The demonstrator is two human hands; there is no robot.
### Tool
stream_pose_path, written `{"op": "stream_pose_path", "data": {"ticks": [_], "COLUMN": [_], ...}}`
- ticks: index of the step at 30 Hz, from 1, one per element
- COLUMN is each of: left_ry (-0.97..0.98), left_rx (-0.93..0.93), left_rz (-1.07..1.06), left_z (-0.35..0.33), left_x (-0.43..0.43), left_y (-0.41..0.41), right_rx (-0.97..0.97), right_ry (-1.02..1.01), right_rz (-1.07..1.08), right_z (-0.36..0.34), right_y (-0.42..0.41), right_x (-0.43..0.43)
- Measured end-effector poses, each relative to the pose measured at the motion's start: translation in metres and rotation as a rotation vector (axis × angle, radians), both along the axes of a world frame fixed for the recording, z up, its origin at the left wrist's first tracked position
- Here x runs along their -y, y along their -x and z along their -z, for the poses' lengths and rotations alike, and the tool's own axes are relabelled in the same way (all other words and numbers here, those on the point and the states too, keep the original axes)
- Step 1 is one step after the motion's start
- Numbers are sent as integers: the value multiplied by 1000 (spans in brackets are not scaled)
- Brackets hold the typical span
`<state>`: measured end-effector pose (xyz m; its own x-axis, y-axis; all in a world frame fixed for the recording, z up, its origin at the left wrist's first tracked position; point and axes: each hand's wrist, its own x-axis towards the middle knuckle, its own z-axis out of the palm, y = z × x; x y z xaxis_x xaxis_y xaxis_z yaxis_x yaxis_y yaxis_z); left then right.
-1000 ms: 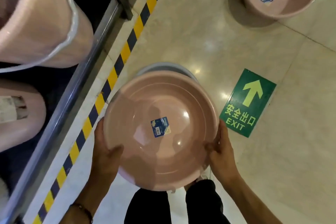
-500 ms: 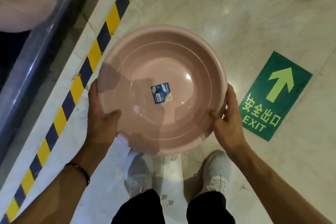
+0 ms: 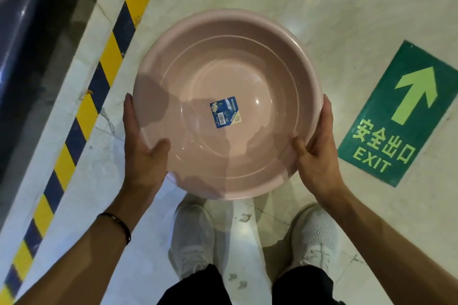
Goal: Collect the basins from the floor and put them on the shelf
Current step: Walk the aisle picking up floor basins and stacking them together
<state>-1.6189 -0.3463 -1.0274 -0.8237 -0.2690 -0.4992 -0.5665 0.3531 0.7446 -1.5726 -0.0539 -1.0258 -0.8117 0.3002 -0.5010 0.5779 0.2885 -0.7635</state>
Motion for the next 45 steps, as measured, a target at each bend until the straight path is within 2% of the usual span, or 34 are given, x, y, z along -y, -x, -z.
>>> {"op": "stream_pose_path", "data": {"ticks": [5,9,18,24,36,45], "left_ry": [-68,-106,-55,-108,-177,-281], "left_rx": [30,33,-36,-40,-168,-196], "left_rz": [3,19,33,-17,148,218], "left_z": [-20,-50,-173,-295,-611,-789], "left_x": [0,4,-2,-16,-59,-85], "left_y": [0,3,22,36,74,72], "right_rx": [-88,-105,-108,-167,-238,-353], "right_ry": [-48,-13,-28,-22,9,81], "right_rz": [23,37,121,159,356,431], "right_z": [-11,-40,-180,-302,-597,-778], "right_y": [1,1,30,51,36,9], "right_x": [0,-2,-11,-26,-61,-75]}}
